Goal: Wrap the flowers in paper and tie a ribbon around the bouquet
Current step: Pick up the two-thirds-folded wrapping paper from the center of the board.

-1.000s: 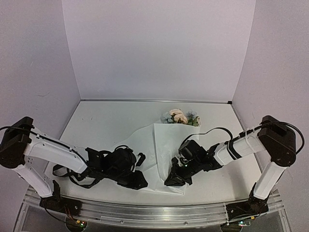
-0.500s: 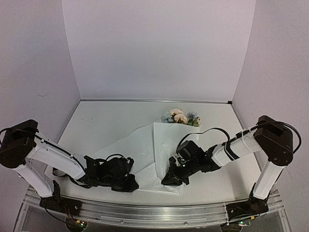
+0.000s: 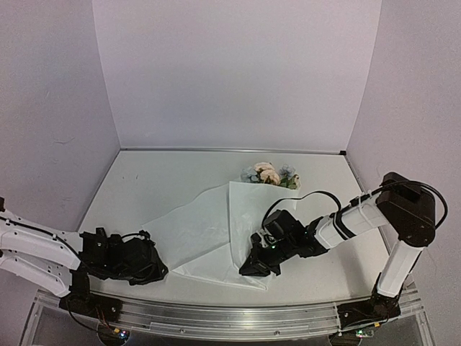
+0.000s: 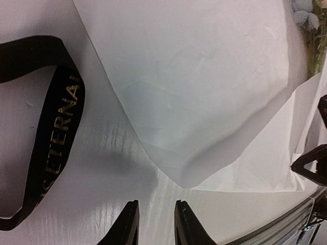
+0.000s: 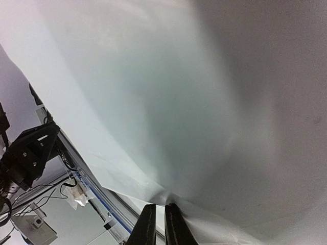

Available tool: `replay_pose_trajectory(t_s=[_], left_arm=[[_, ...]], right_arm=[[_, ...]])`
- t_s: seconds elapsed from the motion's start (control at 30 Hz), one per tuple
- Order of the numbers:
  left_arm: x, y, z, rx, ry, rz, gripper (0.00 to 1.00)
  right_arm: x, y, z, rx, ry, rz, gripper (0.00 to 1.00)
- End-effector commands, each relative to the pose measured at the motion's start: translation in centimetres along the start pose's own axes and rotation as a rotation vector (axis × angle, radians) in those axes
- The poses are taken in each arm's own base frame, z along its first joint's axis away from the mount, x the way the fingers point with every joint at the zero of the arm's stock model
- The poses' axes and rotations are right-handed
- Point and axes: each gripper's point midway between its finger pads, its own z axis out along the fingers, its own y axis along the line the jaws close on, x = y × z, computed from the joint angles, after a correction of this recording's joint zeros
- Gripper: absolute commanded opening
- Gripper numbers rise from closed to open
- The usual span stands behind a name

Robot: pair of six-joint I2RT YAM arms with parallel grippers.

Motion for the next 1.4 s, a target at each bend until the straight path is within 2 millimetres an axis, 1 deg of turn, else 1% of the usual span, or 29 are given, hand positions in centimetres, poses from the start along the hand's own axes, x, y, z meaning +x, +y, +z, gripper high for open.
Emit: replay_pose_trajectory(t_s=[0.0,0.03,0.07,0.17,0.3,0.43,0.6,0.73,0.9,1.03,1.13,1.3,1.37], left_arm=[[-2.1,-2.2,-1.9,0.107,-0.088,-0.064,0.3],[-2.3,-3.2,-2.2,0.156,-0.09,-0.08,0.32],[-2.3,-3.6,-2.3,0.174,-0.089,-0.088,0.34],[-2.1,-4.3,-1.9,0.16,-0.076,-0.086,0.38],[-1.5,-4.1,-0.5,0.088,-0.057,-0.071,0.39],[-1.5,-4.1,0.4,0.07,-0.066,-0.084,0.39],[-1.8,-4.7,0.8,0.078,-0.083,-0.076,0.4],[-1.7,-4.5,1.3,0.07,-0.089,-0.081,0.39],[-1.6,-4.4,1.9,0.043,-0.086,-0.08,0.33],[-1.3,-4.0,2.5,0.019,-0.08,-0.084,0.25],[-1.3,-4.2,2.7,0.016,-0.082,-0.085,0.18],[-1.9,-4.7,2.2,0.014,-0.103,-0.066,0.02],[-2.2,-5.3,1.8,0.029,-0.11,-0.048,0.0]], right_arm=[[0.0,-1.8,0.5,0.058,-0.014,0.03,0.09],[-0.1,-1.5,0.4,0.051,-0.015,0.028,0.08],[-0.1,-1.3,0.4,0.047,-0.016,0.026,0.09],[-0.3,-0.6,0.3,0.033,-0.02,0.023,0.09],[-0.5,0.5,0.3,0.011,-0.021,0.021,0.09],[-0.6,1.8,0.2,-0.011,-0.024,0.012,0.09],[-0.6,2.2,0.6,-0.012,-0.017,0.019,0.09],[-0.6,2.3,0.9,-0.01,-0.014,0.02,0.09],[-0.5,2.1,1.2,-0.005,-0.011,0.026,0.09],[-0.6,2.1,1.2,-0.006,-0.008,0.03,0.09],[-0.6,2.4,1.3,-0.009,-0.005,0.033,0.09],[-0.6,2.7,1.5,-0.014,0.002,0.037,0.09],[-0.7,2.5,1.7,-0.01,0.005,0.042,0.08]])
